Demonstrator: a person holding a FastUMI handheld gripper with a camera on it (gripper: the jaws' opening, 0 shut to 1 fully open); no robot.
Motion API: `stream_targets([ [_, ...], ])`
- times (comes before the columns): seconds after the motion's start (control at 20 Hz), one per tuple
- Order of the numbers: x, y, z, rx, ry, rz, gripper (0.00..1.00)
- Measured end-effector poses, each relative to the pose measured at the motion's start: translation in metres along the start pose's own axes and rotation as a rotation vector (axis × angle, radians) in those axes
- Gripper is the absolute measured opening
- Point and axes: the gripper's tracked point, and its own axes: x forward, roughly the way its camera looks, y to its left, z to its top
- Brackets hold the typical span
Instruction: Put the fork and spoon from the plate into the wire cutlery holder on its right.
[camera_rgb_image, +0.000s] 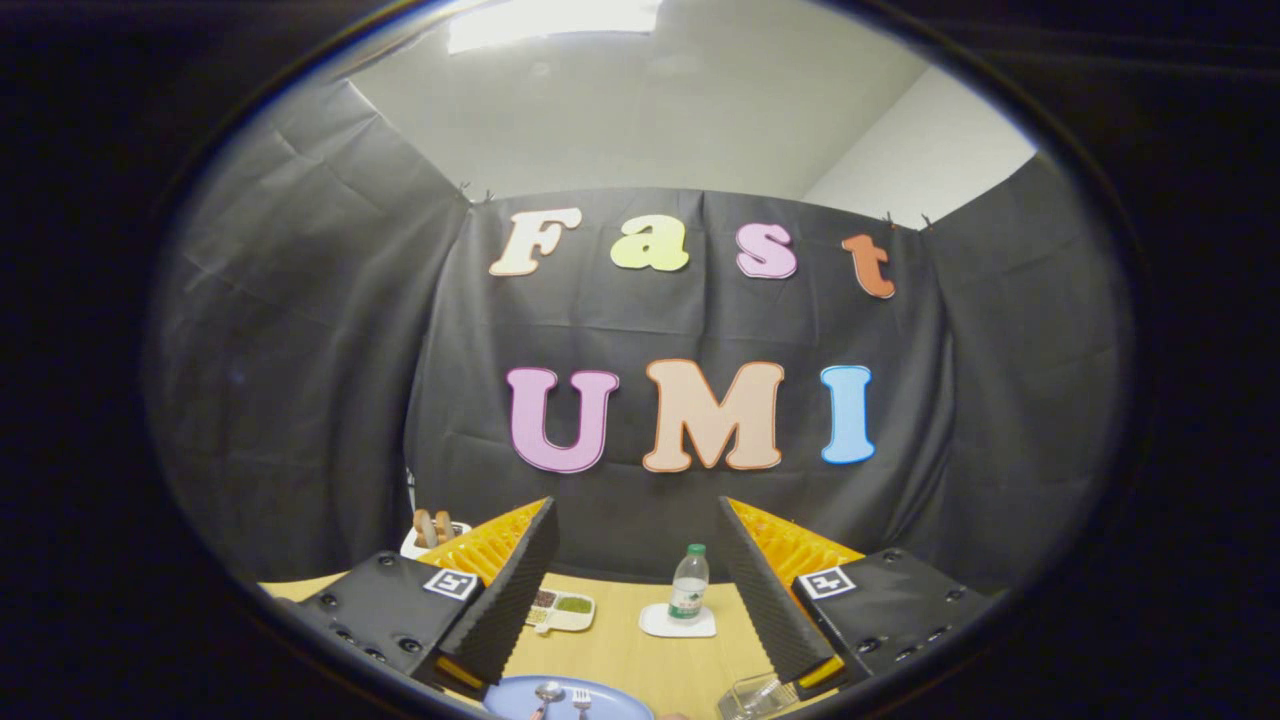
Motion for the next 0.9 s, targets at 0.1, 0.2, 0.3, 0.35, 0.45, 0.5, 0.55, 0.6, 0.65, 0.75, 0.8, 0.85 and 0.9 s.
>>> stream_targets([
  [0.1, 0.001, 0.004, -0.005, 0.001, 0.012, 0.015, 1.00],
  [0.2, 0.001, 0.005, -0.012, -0.006, 0.031, 0.022, 1.00],
  [0.3, 0.001, 0.008, -0.021, -0.010, 0.052, 0.033, 1.00],
  [0.35, 0.001, 0.011, -0.027, -0.014, 0.069, 0.041, 1.00],
  [0.45, 0.000, 0.018, -0.045, -0.029, 0.116, 0.065, 1.00],
  [0.5, -0.001, 0.022, -0.054, -0.038, 0.140, 0.078, 1.00],
  [0.55, -0.002, 0.026, -0.062, -0.046, 0.164, 0.092, 1.00],
  [0.6, -0.004, 0.029, -0.070, -0.048, 0.184, 0.103, 1.00],
  [0.65, -0.005, 0.034, -0.077, -0.051, 0.205, 0.116, 1.00],
  [0.75, -0.008, 0.038, -0.087, -0.067, 0.241, 0.138, 1.00],
  [0.8, -0.009, 0.041, -0.096, -0.078, 0.260, 0.147, 1.00],
  [0.85, -0.010, 0.046, -0.105, -0.086, 0.282, 0.155, 1.00],
  [0.9, -0.015, 0.050, -0.116, -0.091, 0.311, 0.165, 1.00],
])
